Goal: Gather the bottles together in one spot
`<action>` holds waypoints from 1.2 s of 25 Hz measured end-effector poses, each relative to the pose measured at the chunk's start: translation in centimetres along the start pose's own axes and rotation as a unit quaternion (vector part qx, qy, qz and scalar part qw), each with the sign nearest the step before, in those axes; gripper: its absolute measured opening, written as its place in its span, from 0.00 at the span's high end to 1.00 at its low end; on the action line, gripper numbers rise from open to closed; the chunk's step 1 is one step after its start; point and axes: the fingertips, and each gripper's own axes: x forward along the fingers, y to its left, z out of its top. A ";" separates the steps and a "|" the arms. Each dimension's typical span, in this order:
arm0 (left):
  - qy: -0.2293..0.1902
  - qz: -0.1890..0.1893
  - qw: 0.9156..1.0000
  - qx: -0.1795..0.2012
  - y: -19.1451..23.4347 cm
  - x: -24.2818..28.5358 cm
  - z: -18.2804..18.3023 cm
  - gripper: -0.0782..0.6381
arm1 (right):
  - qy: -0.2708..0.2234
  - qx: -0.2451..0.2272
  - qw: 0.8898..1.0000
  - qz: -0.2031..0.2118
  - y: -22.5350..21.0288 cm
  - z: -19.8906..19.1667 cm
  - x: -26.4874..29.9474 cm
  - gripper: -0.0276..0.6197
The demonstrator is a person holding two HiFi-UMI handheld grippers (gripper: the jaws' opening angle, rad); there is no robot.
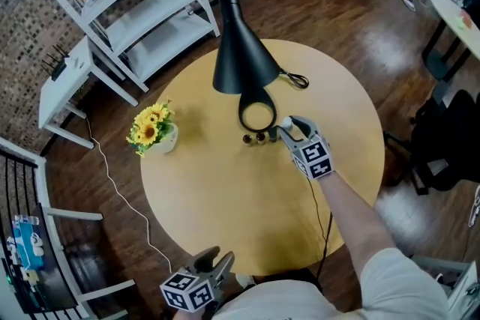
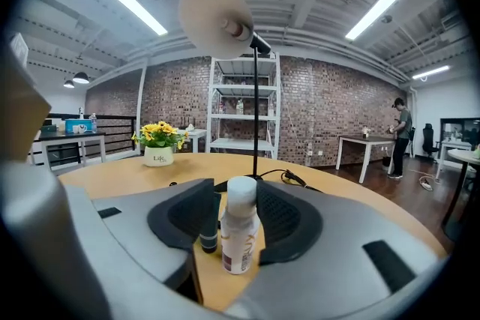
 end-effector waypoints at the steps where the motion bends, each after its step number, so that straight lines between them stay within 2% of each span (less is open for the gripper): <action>1: -0.002 -0.001 1.000 0.000 0.0 0.0 0.2 0.63 | 0.001 -0.003 1.000 0.001 0.0 0.2 0.0 0.62; 2: -0.003 -0.002 1.000 0.000 0.0 0.0 0.2 0.63 | 0.001 -0.005 1.000 -0.001 0.0 0.5 -0.2 0.58; 7: -0.001 -0.001 1.000 0.004 0.2 -0.2 -0.4 0.63 | 0.005 0.002 1.000 -0.029 -0.9 0.3 -2.8 0.56; 12: -0.016 -0.014 1.000 0.005 -0.4 -0.4 -0.3 0.63 | 0.042 0.010 0.999 -0.018 1.7 -1.0 -8.4 0.56; 15: -0.037 -0.017 0.999 0.013 -0.5 -1.7 0.1 0.63 | 0.060 0.009 0.998 -0.005 6.0 -1.4 -12.8 0.56; 18: -0.052 -0.021 0.998 0.028 -0.3 -3.3 -0.1 0.63 | 0.077 0.025 0.997 0.019 12.3 -1.4 -17.5 0.56; 24: -0.072 -0.065 0.995 0.030 -0.2 -6.7 -1.3 0.63 | 0.086 0.054 0.994 0.030 24.3 -0.2 -25.1 0.57; 30: -0.065 -0.004 0.996 0.068 2.4 -10.7 -4.6 0.63 | 0.137 0.018 0.990 0.017 32.2 -1.0 -31.4 0.56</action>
